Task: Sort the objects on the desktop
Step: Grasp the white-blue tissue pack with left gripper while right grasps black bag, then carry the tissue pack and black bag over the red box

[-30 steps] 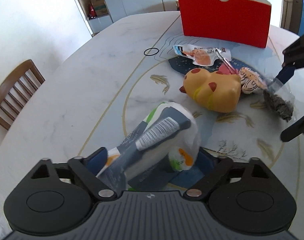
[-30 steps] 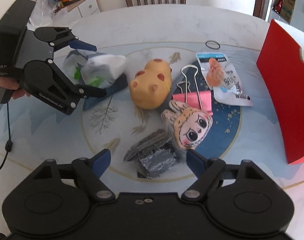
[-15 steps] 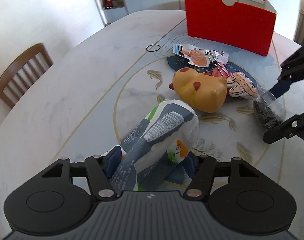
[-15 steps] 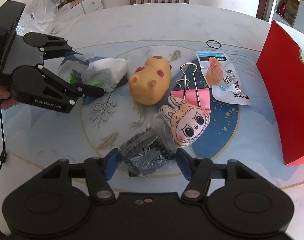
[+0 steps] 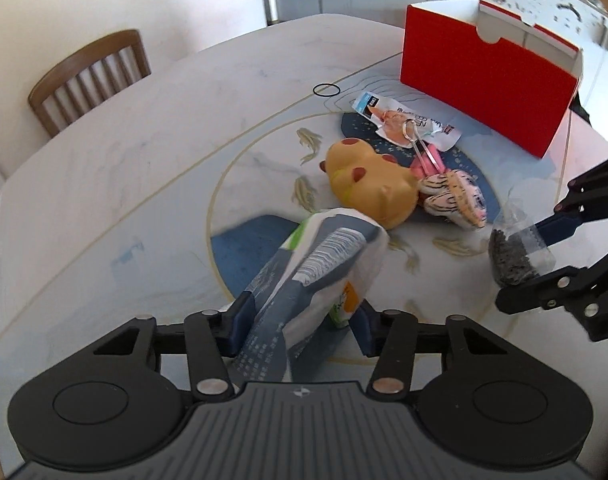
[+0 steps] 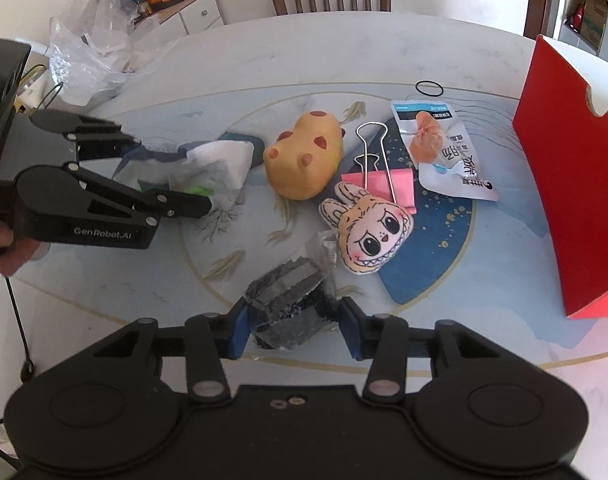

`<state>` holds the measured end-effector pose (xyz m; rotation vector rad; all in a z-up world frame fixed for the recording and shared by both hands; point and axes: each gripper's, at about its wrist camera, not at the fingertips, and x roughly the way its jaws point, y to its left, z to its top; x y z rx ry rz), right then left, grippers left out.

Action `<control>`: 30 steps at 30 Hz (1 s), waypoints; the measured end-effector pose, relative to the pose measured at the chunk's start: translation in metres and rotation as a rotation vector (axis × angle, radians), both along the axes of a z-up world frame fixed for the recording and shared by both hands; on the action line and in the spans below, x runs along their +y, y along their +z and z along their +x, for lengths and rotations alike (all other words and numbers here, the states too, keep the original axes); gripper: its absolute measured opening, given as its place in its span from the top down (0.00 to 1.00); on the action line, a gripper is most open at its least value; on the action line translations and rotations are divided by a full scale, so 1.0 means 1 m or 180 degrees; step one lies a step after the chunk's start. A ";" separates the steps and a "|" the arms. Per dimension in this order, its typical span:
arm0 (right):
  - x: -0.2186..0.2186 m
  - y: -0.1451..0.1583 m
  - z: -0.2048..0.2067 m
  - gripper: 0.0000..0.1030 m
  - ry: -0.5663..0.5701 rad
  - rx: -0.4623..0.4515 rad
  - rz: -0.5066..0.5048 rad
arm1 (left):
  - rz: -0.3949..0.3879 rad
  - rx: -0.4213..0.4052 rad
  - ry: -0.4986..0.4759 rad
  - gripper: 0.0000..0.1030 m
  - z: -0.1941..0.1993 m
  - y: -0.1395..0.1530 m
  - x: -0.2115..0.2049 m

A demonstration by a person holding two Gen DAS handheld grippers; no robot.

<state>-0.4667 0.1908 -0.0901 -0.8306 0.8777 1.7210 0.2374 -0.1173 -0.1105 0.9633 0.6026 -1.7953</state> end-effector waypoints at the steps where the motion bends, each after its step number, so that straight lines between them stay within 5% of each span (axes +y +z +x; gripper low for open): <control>1: -0.002 0.001 0.002 0.56 0.0002 0.0012 0.0006 | 0.0008 0.0007 0.0026 0.57 -0.002 0.002 0.003; 15: -0.015 0.017 0.038 0.59 0.0013 0.0162 0.0097 | 0.0016 0.0278 0.0479 0.76 -0.034 0.021 0.035; 30: -0.026 0.055 0.090 0.61 -0.0056 0.0364 0.0275 | -0.0231 0.0653 0.0584 0.78 -0.092 0.071 0.050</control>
